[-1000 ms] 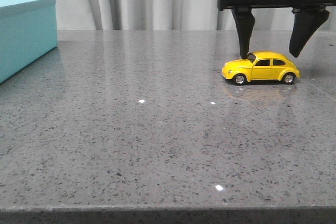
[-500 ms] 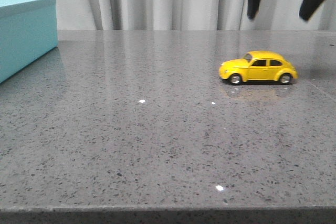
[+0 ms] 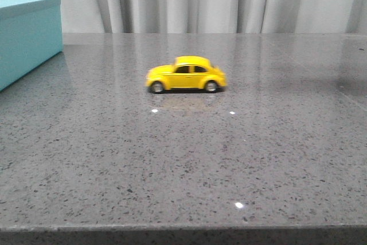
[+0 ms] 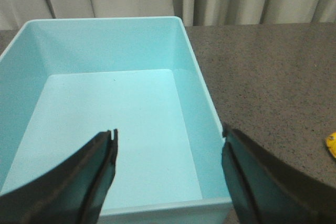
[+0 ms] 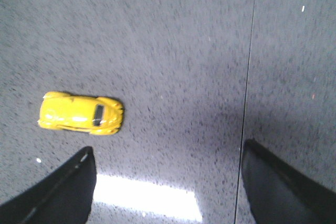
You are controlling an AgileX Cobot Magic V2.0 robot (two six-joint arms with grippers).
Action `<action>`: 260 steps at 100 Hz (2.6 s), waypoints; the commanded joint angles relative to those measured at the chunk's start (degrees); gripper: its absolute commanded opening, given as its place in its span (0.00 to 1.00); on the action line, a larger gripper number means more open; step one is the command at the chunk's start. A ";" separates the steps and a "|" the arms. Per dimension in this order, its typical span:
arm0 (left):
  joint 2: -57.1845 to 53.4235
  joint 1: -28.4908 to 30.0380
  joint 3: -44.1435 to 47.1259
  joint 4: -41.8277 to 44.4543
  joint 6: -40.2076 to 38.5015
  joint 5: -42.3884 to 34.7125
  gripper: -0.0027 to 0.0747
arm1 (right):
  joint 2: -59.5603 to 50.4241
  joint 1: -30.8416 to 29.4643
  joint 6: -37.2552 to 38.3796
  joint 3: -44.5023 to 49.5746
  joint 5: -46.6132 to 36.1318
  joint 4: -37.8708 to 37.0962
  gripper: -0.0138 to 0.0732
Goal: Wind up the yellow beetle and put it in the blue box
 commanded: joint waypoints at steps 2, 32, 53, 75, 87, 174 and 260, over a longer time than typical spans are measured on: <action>2.49 -1.85 -4.25 -0.10 2.27 -2.13 0.58 | -4.51 0.18 -2.14 -0.18 -5.46 -0.43 0.81; 14.50 -9.04 -17.12 -0.10 18.26 8.66 0.58 | -14.63 0.22 -2.42 15.55 -16.00 -0.43 0.81; 26.29 -13.29 -30.17 -0.43 35.58 24.36 0.58 | -18.82 0.22 -2.42 21.02 -17.49 0.04 0.81; 38.85 -14.99 -43.27 -0.43 38.63 36.94 0.58 | -20.62 0.22 -2.42 20.98 -18.57 1.20 0.81; 46.20 -15.12 -49.60 -1.49 38.73 41.89 0.58 | -21.15 0.22 -2.48 20.98 -18.63 1.20 0.81; 62.11 -25.70 -54.61 8.17 42.72 38.48 0.75 | -21.22 0.22 -2.82 20.98 -16.36 1.53 0.81; 66.21 -25.36 -54.61 9.27 42.72 41.32 0.49 | -21.22 0.22 -2.82 20.98 -16.42 1.52 0.81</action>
